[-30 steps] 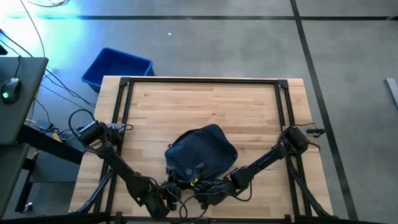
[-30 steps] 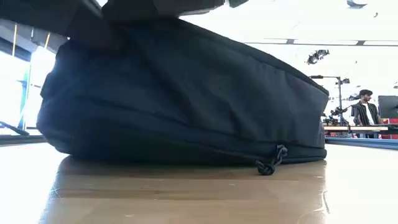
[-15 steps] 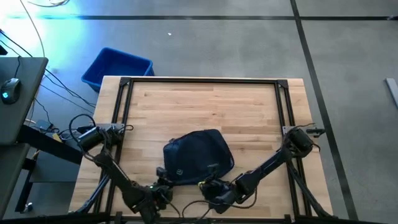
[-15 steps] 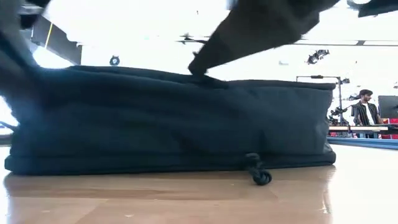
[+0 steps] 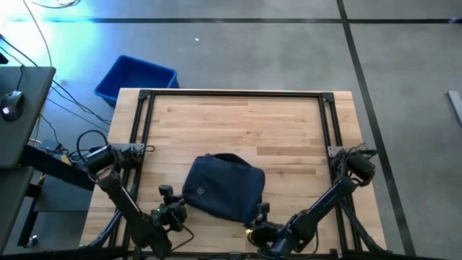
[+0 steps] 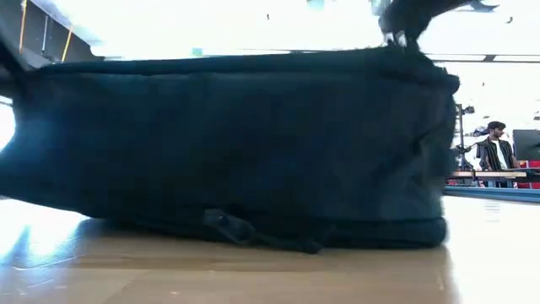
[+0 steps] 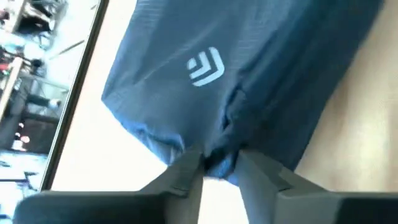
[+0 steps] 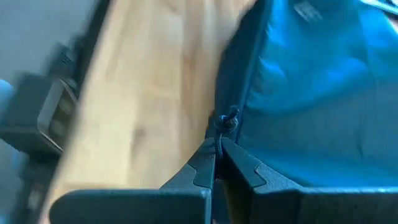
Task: Unpack backpack
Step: Close the bag pack
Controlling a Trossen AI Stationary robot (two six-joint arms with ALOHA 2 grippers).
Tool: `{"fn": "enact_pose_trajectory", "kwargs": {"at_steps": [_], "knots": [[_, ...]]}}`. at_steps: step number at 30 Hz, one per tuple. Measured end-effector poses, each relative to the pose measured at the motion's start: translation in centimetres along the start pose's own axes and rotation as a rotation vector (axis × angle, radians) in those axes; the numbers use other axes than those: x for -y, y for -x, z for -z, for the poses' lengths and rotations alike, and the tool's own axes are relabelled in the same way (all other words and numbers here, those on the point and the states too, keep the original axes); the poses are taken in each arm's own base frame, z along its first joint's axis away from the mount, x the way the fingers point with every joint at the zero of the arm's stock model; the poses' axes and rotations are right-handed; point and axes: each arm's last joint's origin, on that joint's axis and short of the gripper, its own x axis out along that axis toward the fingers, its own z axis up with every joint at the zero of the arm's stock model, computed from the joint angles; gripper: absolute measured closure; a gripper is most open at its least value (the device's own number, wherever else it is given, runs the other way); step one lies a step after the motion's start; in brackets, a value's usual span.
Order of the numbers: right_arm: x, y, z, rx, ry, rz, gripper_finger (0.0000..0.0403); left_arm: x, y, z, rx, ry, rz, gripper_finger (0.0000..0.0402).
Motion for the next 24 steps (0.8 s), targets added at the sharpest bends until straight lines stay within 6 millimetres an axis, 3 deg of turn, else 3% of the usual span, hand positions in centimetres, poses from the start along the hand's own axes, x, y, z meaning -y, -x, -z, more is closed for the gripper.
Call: {"fn": "enact_pose_trajectory", "kwargs": {"at_steps": [5, 9, 14, 18, 21, 24], "knots": [[0.5, -0.8, -1.1, 0.056, 0.029, -0.029, 0.0403, -0.9, 3.3, -3.0, 0.179, 0.036, 0.081, 0.0256], [1.1, -1.4, -1.4, 0.044, 0.018, -0.031, 0.0403, 0.8, 3.5, -5.5, 0.311, 0.023, 0.176, 0.0232], [1.1, -1.4, -1.4, 0.049, 0.021, -0.029, 0.0403, 3.7, -0.1, -8.8, 0.42, -0.063, 0.231, 0.0229], [0.7, -1.1, -1.4, 0.065, 0.018, -0.035, 0.0403, 4.7, -3.7, -11.1, 0.457, -0.098, 0.265, 0.0229], [0.4, -0.8, -1.3, 0.07, 0.032, -0.036, 0.0403, 5.0, -6.4, -11.8, 0.424, -0.102, 0.313, 0.0229], [0.3, -0.7, -1.2, 0.067, 0.039, -0.037, 0.0403, 4.9, -7.8, -12.1, 0.388, -0.088, 0.378, 0.023]]}}
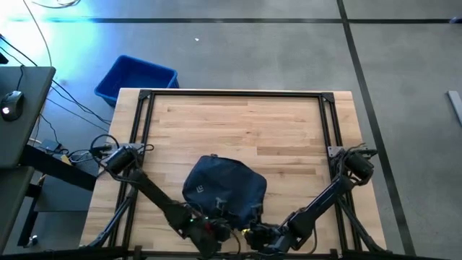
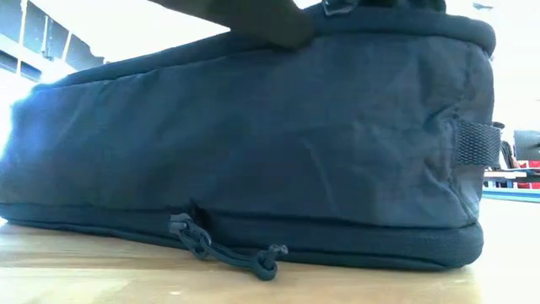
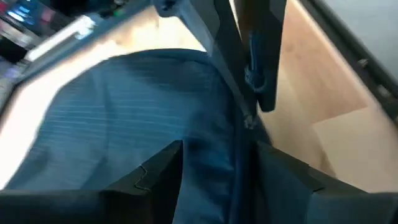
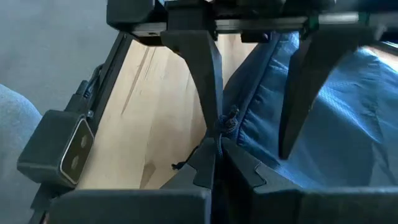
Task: Unpack backpack
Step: Close the bag pack
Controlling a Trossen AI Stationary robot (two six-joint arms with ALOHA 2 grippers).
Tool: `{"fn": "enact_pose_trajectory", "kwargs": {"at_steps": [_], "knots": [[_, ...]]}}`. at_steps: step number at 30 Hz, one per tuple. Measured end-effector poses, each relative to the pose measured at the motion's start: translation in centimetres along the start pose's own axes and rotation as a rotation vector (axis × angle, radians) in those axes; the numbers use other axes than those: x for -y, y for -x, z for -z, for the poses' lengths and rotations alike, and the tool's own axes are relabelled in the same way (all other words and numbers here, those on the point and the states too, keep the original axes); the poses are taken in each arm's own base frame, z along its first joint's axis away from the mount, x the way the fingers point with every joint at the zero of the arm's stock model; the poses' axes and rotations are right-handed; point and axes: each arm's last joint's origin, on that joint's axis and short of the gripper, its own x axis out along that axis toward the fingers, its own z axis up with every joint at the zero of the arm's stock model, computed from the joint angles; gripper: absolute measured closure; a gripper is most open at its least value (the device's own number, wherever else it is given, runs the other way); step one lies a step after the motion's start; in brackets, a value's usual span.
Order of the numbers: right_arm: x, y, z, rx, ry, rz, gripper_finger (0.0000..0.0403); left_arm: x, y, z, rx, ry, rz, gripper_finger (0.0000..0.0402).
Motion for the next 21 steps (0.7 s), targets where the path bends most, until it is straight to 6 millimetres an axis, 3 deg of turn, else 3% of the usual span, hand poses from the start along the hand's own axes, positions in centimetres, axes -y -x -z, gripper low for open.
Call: {"fn": "enact_pose_trajectory", "kwargs": {"at_steps": [4, 9, 15, 18, 21], "knots": [[-0.2, 0.2, 0.1, -0.004, 0.002, -0.008, 0.0403, 0.5, -0.5, 0.6, -0.021, -0.014, 0.004, 0.0263], [-0.4, 0.6, 1.2, -0.086, -0.063, 0.003, 0.0403, 2.0, 0.9, 1.2, -0.036, -0.079, -0.008, 0.0383], [-0.9, 2.4, 3.4, -0.212, -0.097, 0.094, 0.0403, 4.2, 3.3, 2.3, -0.073, -0.19, 0.008, 0.0398], [-0.9, 3.3, 4.1, -0.216, -0.079, 0.175, 0.0403, 4.3, 4.1, 3.1, -0.105, -0.228, -0.095, 0.0393], [-0.9, 4.0, 4.1, -0.228, -0.072, 0.15, 0.0403, 3.9, 4.8, 4.4, -0.175, -0.286, -0.187, 0.0378]]}}
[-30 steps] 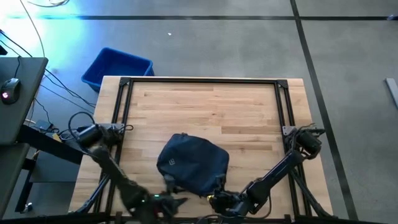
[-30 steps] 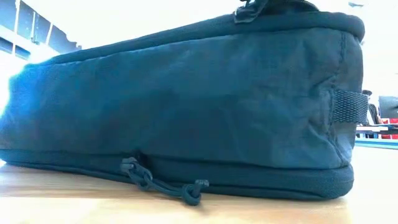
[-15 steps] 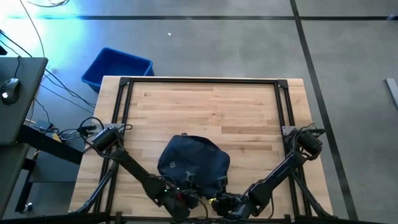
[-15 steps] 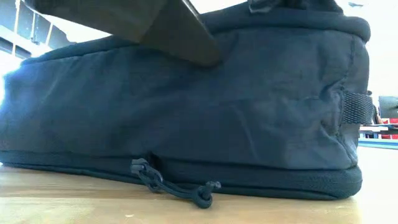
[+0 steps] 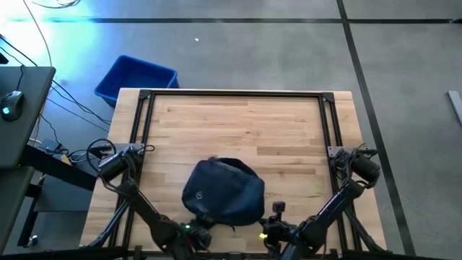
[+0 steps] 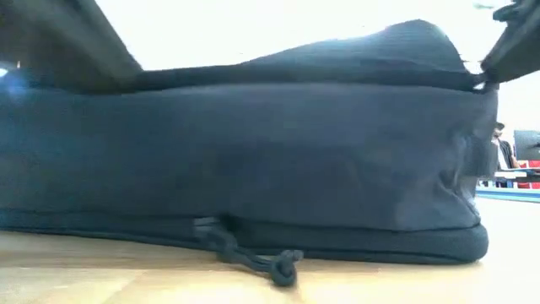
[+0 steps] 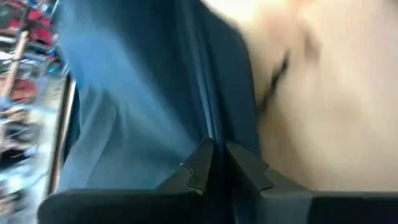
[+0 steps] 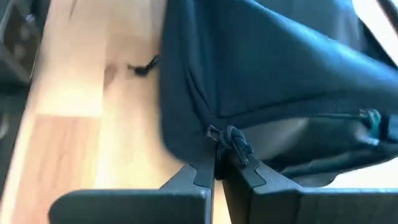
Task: Unpack backpack
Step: Close the bag pack
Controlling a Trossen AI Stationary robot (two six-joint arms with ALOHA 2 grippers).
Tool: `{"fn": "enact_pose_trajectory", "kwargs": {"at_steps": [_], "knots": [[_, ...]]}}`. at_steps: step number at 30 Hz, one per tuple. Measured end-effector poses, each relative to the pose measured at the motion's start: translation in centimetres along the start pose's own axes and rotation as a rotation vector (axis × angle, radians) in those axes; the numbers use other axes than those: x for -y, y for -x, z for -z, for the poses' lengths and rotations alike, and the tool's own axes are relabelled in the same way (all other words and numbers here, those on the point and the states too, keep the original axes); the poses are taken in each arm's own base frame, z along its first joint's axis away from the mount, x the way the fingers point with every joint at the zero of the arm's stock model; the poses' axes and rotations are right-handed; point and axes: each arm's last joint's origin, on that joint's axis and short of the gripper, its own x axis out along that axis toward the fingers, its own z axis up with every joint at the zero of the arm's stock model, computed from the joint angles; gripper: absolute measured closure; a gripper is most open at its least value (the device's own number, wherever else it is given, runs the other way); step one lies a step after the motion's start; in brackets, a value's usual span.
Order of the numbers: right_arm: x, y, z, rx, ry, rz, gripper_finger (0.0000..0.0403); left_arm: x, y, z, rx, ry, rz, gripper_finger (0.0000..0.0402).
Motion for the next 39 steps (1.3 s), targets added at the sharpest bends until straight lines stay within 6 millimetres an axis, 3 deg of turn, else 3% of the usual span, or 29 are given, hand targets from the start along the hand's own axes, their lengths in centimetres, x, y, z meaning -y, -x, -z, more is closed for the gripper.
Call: {"fn": "enact_pose_trajectory", "kwargs": {"at_steps": [3, 7, 11, 15, 19, 22, 30, 34, 39], "knots": [[-0.6, 0.3, -1.1, 0.052, 0.007, -0.063, 0.0403, -1.6, 0.3, 1.0, -0.087, -0.022, -0.046, 0.0355], [-1.8, -0.7, -3.2, 0.209, -0.01, -0.148, 0.0403, -3.7, 1.1, 1.3, -0.116, 0.071, -0.077, 0.0312], [-1.9, -2.2, -5.2, 0.335, -0.001, -0.174, 0.0403, -4.7, 3.4, -1.1, 0.017, 0.175, -0.013, 0.0275], [-0.7, -3.4, -6.8, 0.382, -0.04, -0.16, 0.0403, -3.7, 3.9, -3.8, 0.189, 0.209, 0.054, 0.0258], [0.0, -4.1, -7.1, 0.367, -0.062, -0.165, 0.0403, -2.7, 2.7, -5.6, 0.309, 0.218, 0.101, 0.0255], [-0.1, -4.1, -7.1, 0.364, -0.061, -0.164, 0.0403, -1.8, 1.1, -5.2, 0.279, 0.187, 0.086, 0.0256], [-0.6, -3.5, -6.4, 0.356, -0.034, -0.13, 0.0403, -1.4, -0.7, -4.7, 0.223, 0.282, 0.105, 0.0257], [-0.6, -3.5, -6.2, 0.337, -0.048, -0.129, 0.0403, -1.3, -1.8, -4.5, 0.198, 0.335, 0.095, 0.0283], [-0.5, -3.6, -5.3, 0.254, -0.066, -0.137, 0.0403, -1.1, -1.9, -4.4, 0.193, 0.318, 0.107, 0.0388]]}}
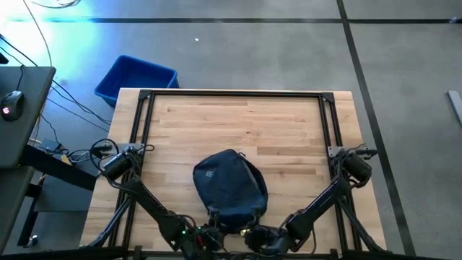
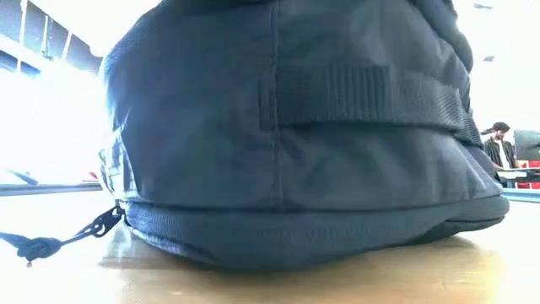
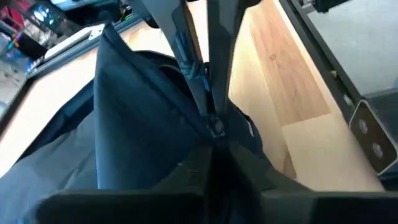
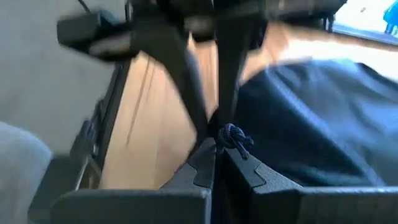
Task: Unpack backpack
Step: Close the bag pack
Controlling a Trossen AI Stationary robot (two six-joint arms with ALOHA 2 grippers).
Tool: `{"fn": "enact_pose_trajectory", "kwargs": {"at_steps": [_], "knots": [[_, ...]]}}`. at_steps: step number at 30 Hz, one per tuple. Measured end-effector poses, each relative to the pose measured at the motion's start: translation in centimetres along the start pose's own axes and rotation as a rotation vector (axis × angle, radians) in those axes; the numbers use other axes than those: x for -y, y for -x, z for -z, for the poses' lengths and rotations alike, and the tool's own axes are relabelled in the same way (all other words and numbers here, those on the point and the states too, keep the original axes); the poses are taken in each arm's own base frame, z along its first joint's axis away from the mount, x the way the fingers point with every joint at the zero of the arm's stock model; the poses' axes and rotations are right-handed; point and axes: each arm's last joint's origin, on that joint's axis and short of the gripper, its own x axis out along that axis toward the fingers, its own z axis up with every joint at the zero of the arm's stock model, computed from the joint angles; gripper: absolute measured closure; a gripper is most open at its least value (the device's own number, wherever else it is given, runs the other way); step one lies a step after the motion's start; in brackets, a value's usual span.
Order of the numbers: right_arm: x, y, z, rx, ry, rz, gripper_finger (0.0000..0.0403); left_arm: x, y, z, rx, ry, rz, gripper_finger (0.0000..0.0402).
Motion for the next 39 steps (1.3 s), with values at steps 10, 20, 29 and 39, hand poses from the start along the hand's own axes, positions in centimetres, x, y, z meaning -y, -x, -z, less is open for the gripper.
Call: {"fn": "enact_pose_trajectory", "kwargs": {"at_steps": [10, 20, 29, 39], "knots": [[1.5, 2.0, 3.6, -0.284, 0.016, 0.176, 0.0403, 1.6, 2.7, 1.9, -0.105, -0.159, 0.031, 0.0401], [-0.1, 2.3, 3.2, -0.24, 0.007, 0.048, 0.0403, -1.8, 4.9, 5.3, -0.305, -0.165, -0.294, 0.0401], [0.6, -1.7, -0.8, 0.043, 0.027, -0.047, 0.0403, -1.4, 8.7, 0.6, -0.138, -0.045, -0.2, 0.0372], [1.5, -2.6, -1.2, 0.036, 0.001, -0.071, 0.0403, -0.3, 4.8, 0.3, -0.087, -0.03, -0.058, 0.0288]]}}
